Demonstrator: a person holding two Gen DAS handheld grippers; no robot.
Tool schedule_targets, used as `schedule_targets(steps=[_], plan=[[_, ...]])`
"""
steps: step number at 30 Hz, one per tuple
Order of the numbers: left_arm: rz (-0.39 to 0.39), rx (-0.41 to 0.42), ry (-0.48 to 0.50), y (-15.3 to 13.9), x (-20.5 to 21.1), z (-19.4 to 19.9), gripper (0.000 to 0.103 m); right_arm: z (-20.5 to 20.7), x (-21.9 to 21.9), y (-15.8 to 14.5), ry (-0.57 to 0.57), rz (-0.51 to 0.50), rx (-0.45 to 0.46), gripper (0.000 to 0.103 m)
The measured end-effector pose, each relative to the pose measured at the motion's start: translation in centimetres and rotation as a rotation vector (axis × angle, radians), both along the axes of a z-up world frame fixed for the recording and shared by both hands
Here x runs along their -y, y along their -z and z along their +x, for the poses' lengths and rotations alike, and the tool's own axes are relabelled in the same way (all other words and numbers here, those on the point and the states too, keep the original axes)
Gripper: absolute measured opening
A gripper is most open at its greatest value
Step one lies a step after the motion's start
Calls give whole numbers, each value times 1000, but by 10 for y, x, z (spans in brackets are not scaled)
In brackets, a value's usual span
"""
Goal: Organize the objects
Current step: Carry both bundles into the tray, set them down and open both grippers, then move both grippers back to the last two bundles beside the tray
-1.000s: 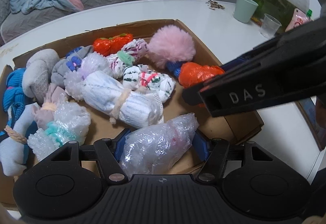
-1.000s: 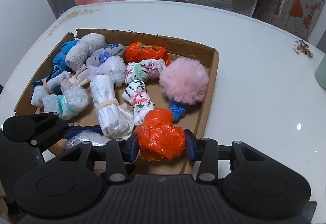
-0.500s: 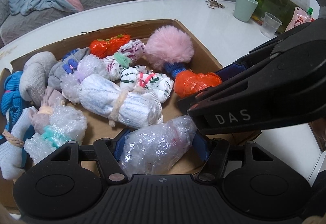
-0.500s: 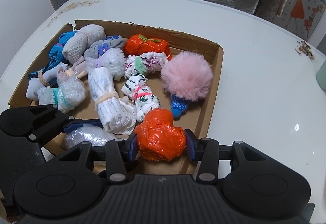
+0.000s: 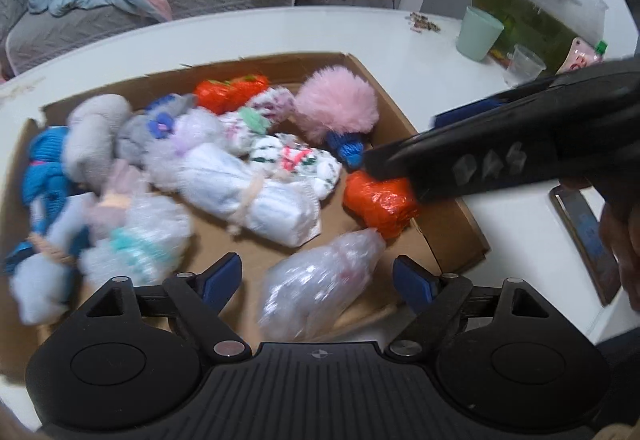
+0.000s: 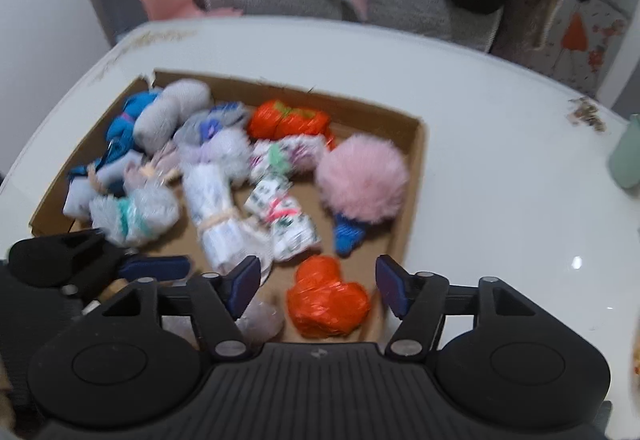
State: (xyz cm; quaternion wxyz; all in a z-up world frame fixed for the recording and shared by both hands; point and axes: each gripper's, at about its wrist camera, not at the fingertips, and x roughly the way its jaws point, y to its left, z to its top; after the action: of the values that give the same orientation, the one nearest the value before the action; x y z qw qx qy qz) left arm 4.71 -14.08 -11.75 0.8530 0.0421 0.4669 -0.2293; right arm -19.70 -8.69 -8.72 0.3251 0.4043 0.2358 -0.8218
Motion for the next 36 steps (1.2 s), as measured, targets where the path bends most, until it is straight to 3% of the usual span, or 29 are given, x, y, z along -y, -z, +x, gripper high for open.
schedule_targets(steps=[4, 7, 15, 21, 26, 36], plan=[[20, 30, -25, -25, -33, -15, 90, 1, -21, -17, 77, -68, -25, 64], [53, 5, -59, -36, -60, -23, 92, 12, -28, -24, 99, -97, -22, 64], [129, -77, -116, -46, -100, -47, 96, 107, -27, -24, 35, -192, 10, 73], [125, -67, -89, -40, -102, -68, 98, 160, -27, 9, -29, -101, 69, 69], [118, -76, -91, -25, -95, -72, 98, 166, -22, 30, -43, -12, 75, 62], [148, -103, -93, -6, -97, -76, 98, 171, -18, 57, -43, 44, 119, 54]])
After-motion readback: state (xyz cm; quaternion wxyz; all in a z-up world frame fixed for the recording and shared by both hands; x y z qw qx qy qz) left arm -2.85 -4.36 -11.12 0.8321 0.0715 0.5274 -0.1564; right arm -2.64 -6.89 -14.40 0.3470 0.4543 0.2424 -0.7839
